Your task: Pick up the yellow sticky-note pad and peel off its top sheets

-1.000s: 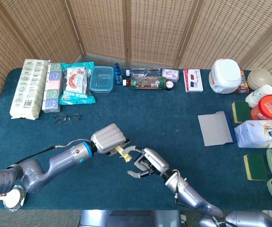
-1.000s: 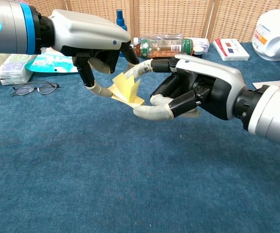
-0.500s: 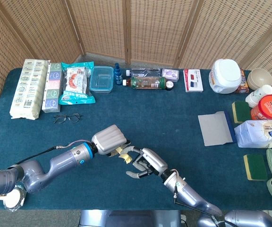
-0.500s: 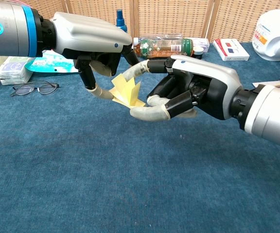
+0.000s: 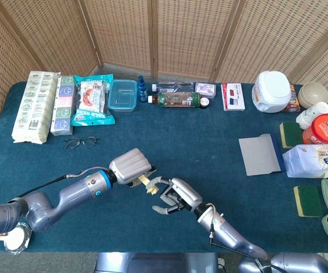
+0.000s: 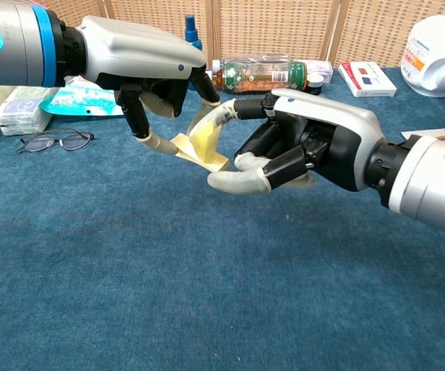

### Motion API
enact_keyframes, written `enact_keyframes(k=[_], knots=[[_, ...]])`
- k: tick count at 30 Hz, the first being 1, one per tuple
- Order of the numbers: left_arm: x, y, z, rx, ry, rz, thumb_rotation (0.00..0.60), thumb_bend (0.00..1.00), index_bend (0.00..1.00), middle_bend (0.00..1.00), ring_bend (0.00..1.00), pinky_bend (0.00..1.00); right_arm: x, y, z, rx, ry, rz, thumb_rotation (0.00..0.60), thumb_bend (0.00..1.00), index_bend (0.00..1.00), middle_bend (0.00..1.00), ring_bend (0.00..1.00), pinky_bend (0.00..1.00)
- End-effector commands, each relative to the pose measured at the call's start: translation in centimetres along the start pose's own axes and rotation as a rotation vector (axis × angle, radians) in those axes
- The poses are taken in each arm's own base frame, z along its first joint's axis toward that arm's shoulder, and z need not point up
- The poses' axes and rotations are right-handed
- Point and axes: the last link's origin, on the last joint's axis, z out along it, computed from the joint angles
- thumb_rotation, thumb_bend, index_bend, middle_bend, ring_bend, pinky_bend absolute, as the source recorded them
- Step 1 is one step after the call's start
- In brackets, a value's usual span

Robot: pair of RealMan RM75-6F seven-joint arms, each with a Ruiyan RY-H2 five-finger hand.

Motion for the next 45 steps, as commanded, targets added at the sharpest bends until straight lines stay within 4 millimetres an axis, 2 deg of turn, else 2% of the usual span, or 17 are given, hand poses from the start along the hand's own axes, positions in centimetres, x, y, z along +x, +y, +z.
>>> enact_keyframes(k=[1,10,22,36,45], knots=[[0.03,0.00,-0.04,0.000,0.000,-0.001,0.600,0.33,0.66,1.00,1.00,1.00,-0.01,0.04,0.01,-0.001,0.000,0.000,0.600,0.29,0.37,1.00,1.00,1.00],[-0.20,0.09,-0.33,-0.006,-0.007,0.001,0.600,0.33,0.65,1.00,1.00,1.00,0.10,0.12,0.19,0.001,0.007,0.004,0.600,0.32,0.39,1.00,1.00,1.00],[-0.31,0.14,-0.35,-0.010,-0.008,0.001,0.600,0.33,0.65,1.00,1.00,1.00,0.04,0.10,0.31,0.001,0.001,0.008,0.600,0.40,0.43,1.00,1.00,1.00],[-0.36,0.09,-0.34,-0.010,-0.011,-0.001,0.600,0.33,0.65,1.00,1.00,1.00,-0.08,0.14,0.53,0.008,0.007,0.008,0.600,0.40,0.52,1.00,1.00,1.00],[-0.42,0.18,-0.41,-0.014,-0.011,0.000,0.600,0.33,0.65,1.00,1.00,1.00,-0.12,0.08,0.63,0.013,0.016,0.006,0.600,0.40,0.53,1.00,1.00,1.00]])
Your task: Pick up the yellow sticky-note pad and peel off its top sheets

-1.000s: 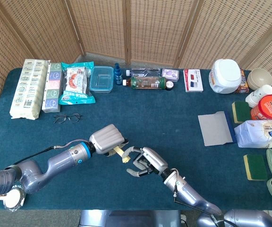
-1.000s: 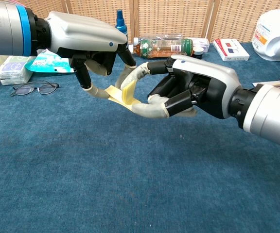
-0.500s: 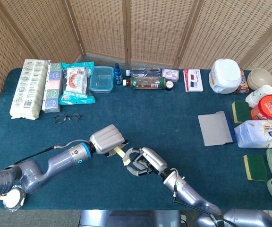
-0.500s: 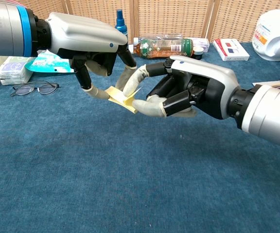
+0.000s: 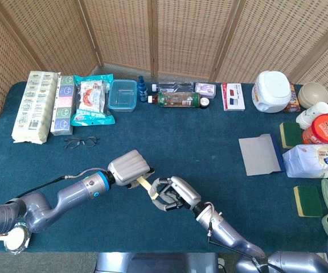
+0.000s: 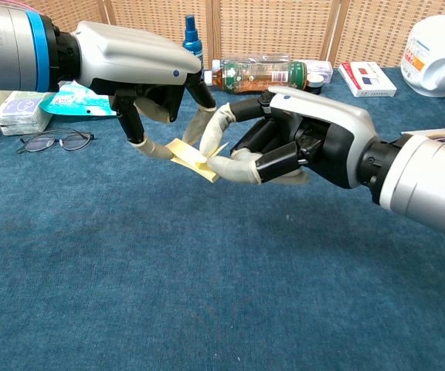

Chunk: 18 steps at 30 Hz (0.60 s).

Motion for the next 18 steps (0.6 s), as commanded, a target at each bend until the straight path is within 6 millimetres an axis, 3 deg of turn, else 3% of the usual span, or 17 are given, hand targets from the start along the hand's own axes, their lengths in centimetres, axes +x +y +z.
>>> enact_keyframes(k=[1,18], knots=[[0.02,0.09,-0.01,-0.003,0.002,0.000,0.600,0.33,0.65,1.00,1.00,1.00,-0.03,-0.03,0.03,0.001,0.001,-0.002,0.600,0.40,0.53,1.00,1.00,1.00],[0.29,0.92,0.26,-0.028,0.013,-0.010,0.600,0.33,0.65,1.00,1.00,1.00,0.22,-0.29,0.02,0.003,0.005,-0.003,0.600,0.40,0.51,1.00,1.00,1.00]])
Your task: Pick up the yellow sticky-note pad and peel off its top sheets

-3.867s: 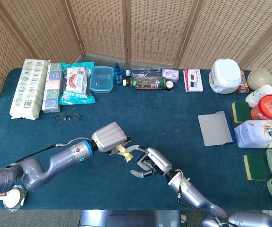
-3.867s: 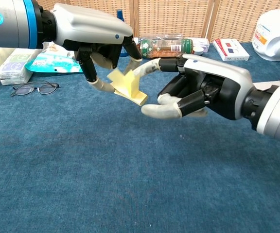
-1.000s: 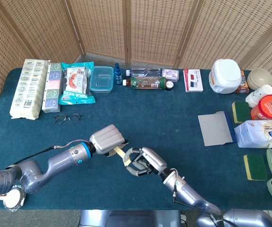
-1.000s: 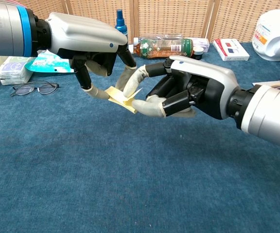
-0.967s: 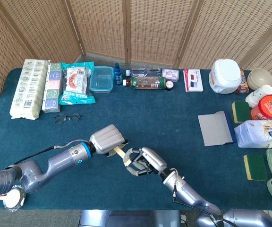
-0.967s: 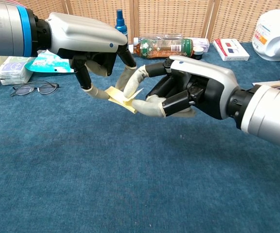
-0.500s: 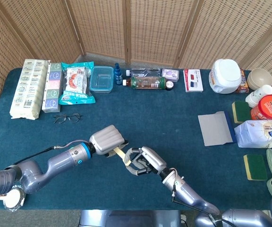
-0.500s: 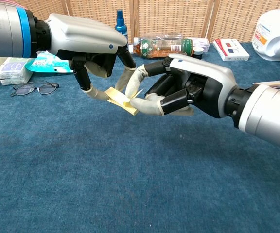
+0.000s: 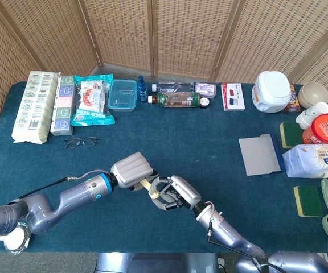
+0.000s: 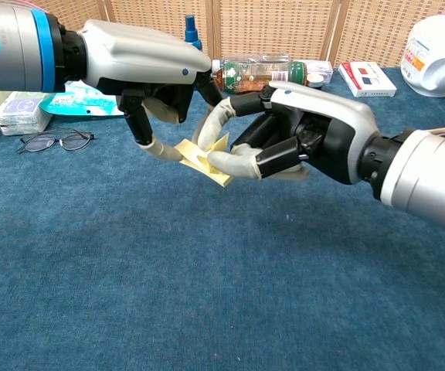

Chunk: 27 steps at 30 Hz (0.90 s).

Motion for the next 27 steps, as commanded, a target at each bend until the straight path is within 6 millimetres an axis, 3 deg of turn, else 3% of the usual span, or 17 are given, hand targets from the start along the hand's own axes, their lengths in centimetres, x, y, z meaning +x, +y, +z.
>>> enact_keyframes(k=[1,27], knots=[[-0.02,0.04,0.02,-0.002,-0.001,0.002,0.600,0.33,0.65,1.00,1.00,1.00,0.04,-0.02,0.01,0.001,0.001,0.000,0.600,0.40,0.51,1.00,1.00,1.00],[-0.41,0.58,0.40,-0.017,-0.012,-0.001,0.600,0.33,0.65,1.00,1.00,1.00,-0.17,0.04,0.22,0.002,-0.002,-0.003,0.600,0.40,0.64,1.00,1.00,1.00]])
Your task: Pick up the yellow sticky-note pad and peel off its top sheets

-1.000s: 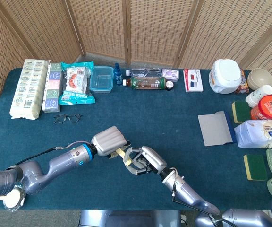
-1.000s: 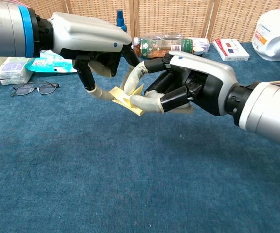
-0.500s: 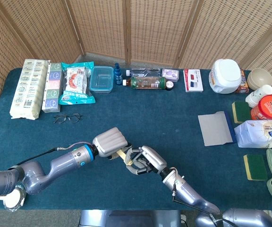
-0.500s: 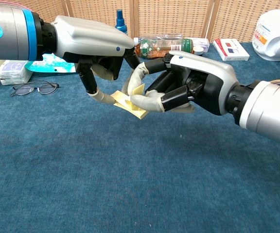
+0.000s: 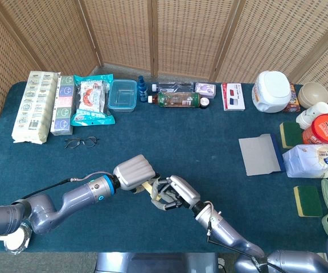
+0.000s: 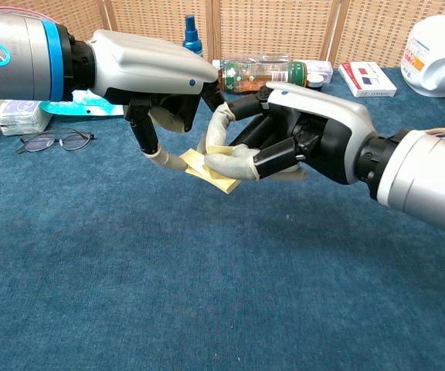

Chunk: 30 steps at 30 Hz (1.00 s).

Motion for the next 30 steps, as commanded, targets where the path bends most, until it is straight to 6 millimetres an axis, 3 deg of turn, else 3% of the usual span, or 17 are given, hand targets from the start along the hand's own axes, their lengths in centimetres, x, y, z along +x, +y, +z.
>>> enact_keyframes(k=[1,30], knots=[[0.0,0.0,-0.1,-0.001,0.001,0.000,0.600,0.33,0.65,1.00,1.00,1.00,-0.1,0.0,0.0,-0.001,0.000,-0.001,0.600,0.40,0.65,1.00,1.00,1.00],[-1.3,-2.3,-1.1,0.071,-0.029,0.002,0.600,0.33,0.65,1.00,1.00,1.00,0.5,0.2,-0.6,-0.015,0.012,-0.023,0.600,0.43,0.72,1.00,1.00,1.00]])
